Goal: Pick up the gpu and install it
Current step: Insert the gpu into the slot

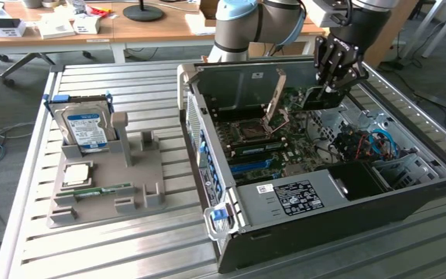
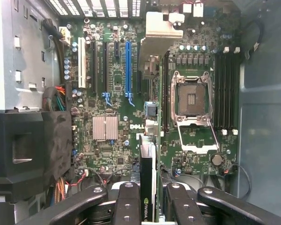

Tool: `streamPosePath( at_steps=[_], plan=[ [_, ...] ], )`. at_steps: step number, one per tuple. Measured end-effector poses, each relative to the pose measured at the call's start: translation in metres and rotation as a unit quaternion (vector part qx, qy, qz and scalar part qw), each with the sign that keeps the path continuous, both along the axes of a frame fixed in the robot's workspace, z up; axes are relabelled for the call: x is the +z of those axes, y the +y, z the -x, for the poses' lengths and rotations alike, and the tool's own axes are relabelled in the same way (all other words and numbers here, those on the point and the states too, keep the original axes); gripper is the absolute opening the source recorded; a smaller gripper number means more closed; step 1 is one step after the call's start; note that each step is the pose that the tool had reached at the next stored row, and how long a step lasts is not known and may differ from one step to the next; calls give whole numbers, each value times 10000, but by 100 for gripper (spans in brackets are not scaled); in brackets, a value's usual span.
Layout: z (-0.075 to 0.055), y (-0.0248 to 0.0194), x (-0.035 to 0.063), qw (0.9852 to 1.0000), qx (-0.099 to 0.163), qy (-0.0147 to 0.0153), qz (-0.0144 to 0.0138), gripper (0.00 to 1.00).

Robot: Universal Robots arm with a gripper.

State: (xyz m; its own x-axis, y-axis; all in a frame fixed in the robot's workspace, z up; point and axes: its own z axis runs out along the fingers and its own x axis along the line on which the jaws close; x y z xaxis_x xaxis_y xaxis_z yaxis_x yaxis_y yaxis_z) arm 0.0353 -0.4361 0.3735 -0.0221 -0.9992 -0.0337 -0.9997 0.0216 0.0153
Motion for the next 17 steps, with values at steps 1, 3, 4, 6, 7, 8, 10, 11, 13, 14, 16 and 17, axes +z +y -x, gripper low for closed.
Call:
streamPosePath(
  at_steps=[1,3,4,6,7,8,10,11,13,14,16,17],
  plan=[
    [3,0,0,10000,1,-9,0,26],
    [3,0,0,10000,1,-10,0,26],
    [3,0,-1,10000,2,-10,0,26],
    [3,0,0,10000,2,-10,0,26],
    [3,0,-1,10000,2,-10,0,26],
    [4,0,0,10000,1,-10,0,26],
    [22,0,-2,10000,0,-11,-1,26],
    [35,0,-2,10000,1,-10,-1,26],
    [59,0,-3,10000,1,-10,-1,26],
    [73,0,-4,10000,1,-10,0,26],
    [104,0,-5,10000,2,-10,0,26],
    [120,0,-6,10000,1,-10,0,26]
  ],
)
